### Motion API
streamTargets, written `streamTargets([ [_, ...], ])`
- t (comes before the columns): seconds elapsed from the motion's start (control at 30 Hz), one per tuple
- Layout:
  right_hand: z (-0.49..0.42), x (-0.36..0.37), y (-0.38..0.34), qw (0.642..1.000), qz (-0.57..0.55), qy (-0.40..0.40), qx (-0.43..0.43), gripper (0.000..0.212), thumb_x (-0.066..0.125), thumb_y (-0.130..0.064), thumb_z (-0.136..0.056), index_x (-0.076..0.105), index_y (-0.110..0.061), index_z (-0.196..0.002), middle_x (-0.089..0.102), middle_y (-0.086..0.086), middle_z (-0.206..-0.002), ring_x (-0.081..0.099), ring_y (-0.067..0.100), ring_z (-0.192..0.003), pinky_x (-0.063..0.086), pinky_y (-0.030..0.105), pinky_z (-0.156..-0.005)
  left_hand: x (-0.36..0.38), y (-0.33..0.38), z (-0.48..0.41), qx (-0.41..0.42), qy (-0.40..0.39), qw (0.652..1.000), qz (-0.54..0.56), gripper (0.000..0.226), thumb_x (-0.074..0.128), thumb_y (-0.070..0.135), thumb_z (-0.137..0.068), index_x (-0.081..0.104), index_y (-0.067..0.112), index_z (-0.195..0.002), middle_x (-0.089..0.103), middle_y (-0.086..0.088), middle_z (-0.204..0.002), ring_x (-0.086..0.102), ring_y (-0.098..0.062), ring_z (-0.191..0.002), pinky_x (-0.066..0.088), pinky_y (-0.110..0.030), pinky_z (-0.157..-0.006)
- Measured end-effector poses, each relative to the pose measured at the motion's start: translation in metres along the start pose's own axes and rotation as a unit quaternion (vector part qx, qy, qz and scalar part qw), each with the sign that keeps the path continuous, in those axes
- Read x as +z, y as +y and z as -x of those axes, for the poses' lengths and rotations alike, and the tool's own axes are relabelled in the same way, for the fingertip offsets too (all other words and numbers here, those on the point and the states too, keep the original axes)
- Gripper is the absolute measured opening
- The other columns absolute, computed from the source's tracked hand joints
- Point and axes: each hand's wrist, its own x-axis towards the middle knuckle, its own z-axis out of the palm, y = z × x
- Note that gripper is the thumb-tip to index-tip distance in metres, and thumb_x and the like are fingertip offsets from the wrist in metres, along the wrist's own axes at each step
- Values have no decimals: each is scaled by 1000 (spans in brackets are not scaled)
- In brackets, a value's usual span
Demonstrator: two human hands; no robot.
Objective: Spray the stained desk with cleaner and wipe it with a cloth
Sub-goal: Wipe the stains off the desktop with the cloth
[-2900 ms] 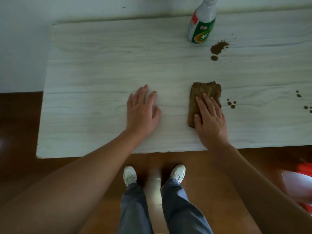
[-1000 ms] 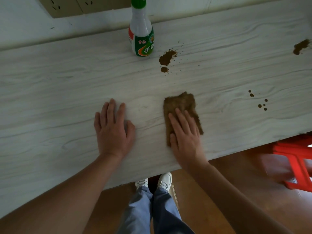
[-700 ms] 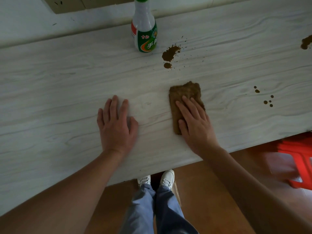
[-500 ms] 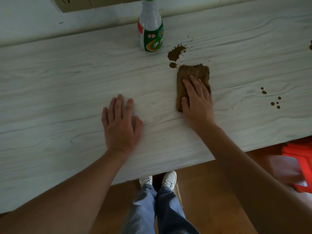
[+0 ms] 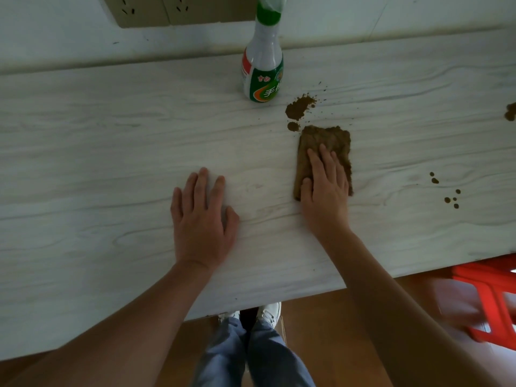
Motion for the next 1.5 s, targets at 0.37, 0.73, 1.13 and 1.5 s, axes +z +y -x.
streamTargets([
  [0.37, -2, -6, -2, 1000, 3, -18, 8, 58, 44, -25, -100, 28, -25, -156, 19, -3, -166, 11, 21, -153, 11, 45, -124, -4, 1, -2, 2, -15, 1000, -8, 61, 39, 37, -95, 46, 14, -151, 35, -16, -163, 27, -34, -153, 19, -55, -125],
  [0.73, -18, -27, 28, 995, 9, -48, -85, 60, 58, -41, -94, 41, -28, -150, 30, -5, -158, 26, 24, -145, 27, 45, -116, -1, 1, -2, 8, 18, 1000, -24, 62, 43, 38, -92, 50, 13, -149, 38, -15, -162, 35, -35, -151, 25, -56, -122],
  [1.13, -56, -42, 25, 993, -55, -27, -99, 37, 69, -40, -86, 66, -24, -118, 53, -7, -120, 44, 14, -112, 45, 37, -100, -3, 3, -1, -2, 0, 1000, -25, 62, 38, 39, -96, 48, 12, -151, 36, -16, -163, 32, -36, -152, 23, -55, -124],
  [1.5, -150, -23, -66, 973, -216, -39, -74, 80, 75, -53, -77, 41, -22, -143, 53, -5, -135, 54, 10, -117, 48, 27, -94, -5, 3, -2, -3, -2, 1000, -18, 61, 42, 38, -92, 51, 13, -148, 40, -14, -161, 35, -33, -151, 26, -54, -123],
])
